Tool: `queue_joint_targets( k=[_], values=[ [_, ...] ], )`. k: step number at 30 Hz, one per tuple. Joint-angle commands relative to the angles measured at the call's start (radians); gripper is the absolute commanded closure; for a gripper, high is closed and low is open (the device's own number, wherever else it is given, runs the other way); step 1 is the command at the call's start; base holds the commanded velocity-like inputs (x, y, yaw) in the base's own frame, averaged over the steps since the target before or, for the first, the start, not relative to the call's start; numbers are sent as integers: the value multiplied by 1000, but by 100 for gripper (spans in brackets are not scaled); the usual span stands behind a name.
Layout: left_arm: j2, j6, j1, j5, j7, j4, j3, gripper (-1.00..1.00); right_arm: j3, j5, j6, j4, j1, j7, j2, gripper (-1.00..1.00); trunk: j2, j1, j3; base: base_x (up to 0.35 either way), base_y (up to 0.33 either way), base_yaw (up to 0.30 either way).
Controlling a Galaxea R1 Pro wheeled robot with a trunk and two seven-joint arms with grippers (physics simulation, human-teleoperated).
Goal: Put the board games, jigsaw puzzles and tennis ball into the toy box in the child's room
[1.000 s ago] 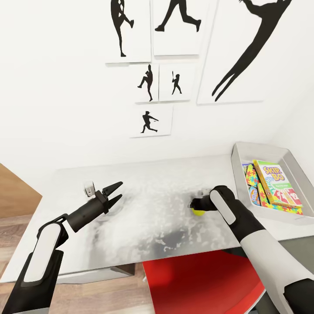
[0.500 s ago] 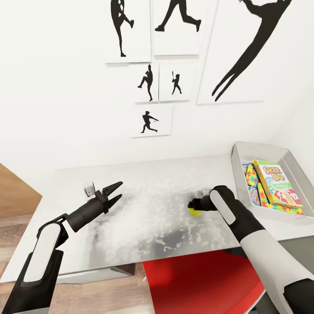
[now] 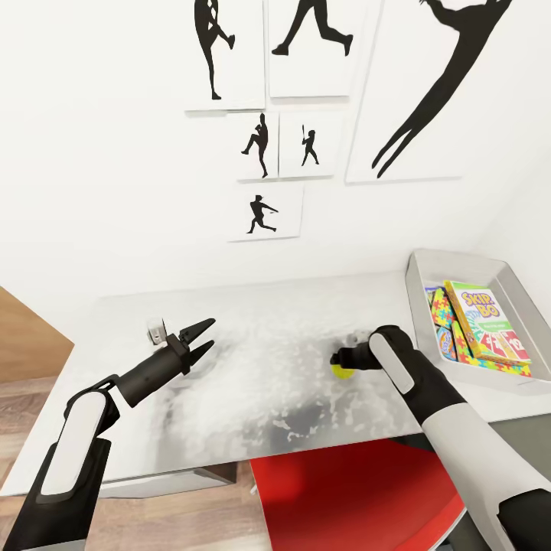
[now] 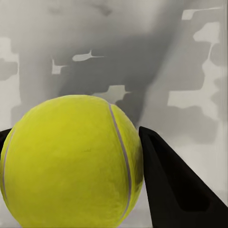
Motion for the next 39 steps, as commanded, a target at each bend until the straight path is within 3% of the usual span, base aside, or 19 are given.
queue_joint_targets(
  k=[1,8,26,30,32,35,39],
  values=[
    [0,4,-1,-5,-6,0,1,-100,2,-14,1,-1,-1,-13,-1,100,-2,1,-2,0,0,0],
    [-1,4,-1,-4,-5,0,1,-100,-3,-15,1,-17,-1,-10,-8,100,-2,1,-2,0,0,0],
    [0,5,-1,2,-5,0,2,-100,-7,-22,1,-289,8,-4,-47,100,-2,1,-2,0,0,0],
    [0,5,-1,3,-5,1,1,-100,-9,-43,1,-394,25,-3,-70,100,-2,1,-2,0,0,0],
    [1,6,-1,3,-5,1,1,-100,-18,-74,1,-474,40,-3,-92,100,-2,1,-2,0,0,0],
    [1,6,-2,3,-5,1,1,-100,-57,-133,1,-558,62,-3,-134,100,-2,1,-2,0,0,0],
    [2,6,-4,4,-5,1,1,-100,-136,-185,1,-608,69,-1,-188,100,-2,1,-2,0,0,0]
  ],
)
